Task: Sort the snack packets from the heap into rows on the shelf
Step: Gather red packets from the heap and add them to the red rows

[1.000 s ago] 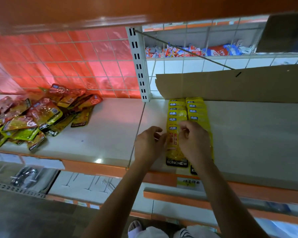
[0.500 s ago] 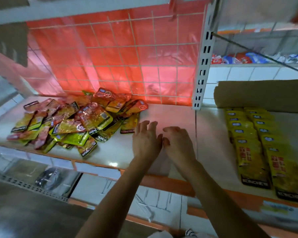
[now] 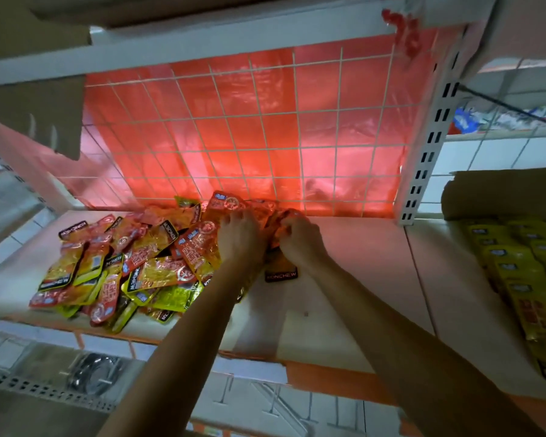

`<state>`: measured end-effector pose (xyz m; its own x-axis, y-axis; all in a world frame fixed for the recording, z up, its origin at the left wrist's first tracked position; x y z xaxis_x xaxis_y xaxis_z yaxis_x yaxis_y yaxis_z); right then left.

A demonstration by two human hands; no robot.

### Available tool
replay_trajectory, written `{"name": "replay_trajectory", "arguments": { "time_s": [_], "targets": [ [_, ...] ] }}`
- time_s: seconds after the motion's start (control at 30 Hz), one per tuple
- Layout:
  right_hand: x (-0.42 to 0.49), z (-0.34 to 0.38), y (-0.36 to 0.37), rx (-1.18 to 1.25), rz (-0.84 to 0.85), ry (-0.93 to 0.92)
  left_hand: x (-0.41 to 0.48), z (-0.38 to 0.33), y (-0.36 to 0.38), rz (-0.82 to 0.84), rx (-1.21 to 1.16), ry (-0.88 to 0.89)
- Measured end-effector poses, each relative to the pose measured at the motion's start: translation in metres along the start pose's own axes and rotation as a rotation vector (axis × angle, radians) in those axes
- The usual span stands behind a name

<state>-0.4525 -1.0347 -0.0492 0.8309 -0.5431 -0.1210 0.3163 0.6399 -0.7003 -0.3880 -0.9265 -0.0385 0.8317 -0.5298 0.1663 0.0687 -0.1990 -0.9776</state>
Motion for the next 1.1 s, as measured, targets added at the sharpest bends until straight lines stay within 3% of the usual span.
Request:
{"name": "replay_trajectory", "arguments": {
  "time_s": [0.13, 0.27, 0.47, 0.63, 0.77, 1.0, 1.1],
  "targets": [
    [0.011, 0.007, 0.008, 0.022, 0.003, 0.070, 0.009, 0.002, 0.006, 0.055, 0.076, 0.009],
    [0.014, -0.002, 0.010, 0.092, -0.003, 0.115, 0.012, 0.008, 0.008, 0.033, -0.017, 0.020],
    [0.009, -0.007, 0.011, 0.292, -0.041, 0.146, 0.004, 0.007, -0.008, -0.164, -0.121, 0.121],
    [-0.005, -0.031, 0.003, 0.619, -0.057, 0.296, -0.017, -0.012, -0.012, -0.317, -0.654, 0.126],
    [-0.019, -0.053, -0.024, 0.796, -0.130, 0.295, -0.027, -0.043, 0.022, -0.142, -1.243, -0.042],
    [-0.047, -0.116, -0.090, 0.848, -0.300, 0.365, -0.040, -0.120, 0.050, 0.116, -1.813, -0.083],
    [-0.063, -0.149, -0.123, 0.846, -0.344, 0.390, -0.048, -0.158, 0.057, 0.216, -1.872, -0.069]
  ]
}}
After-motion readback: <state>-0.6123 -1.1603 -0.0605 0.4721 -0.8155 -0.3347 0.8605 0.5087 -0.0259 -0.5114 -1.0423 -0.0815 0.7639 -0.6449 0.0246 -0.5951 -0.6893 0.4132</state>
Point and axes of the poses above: each hand's wrist, its own x-axis towards the middle knuckle, its own y-axis out of the palm, z = x × y, the point moved 7 cm from there along x, towards the middle knuckle, and after that the axes turned 12 degrees about y, right-handed, at the moved point
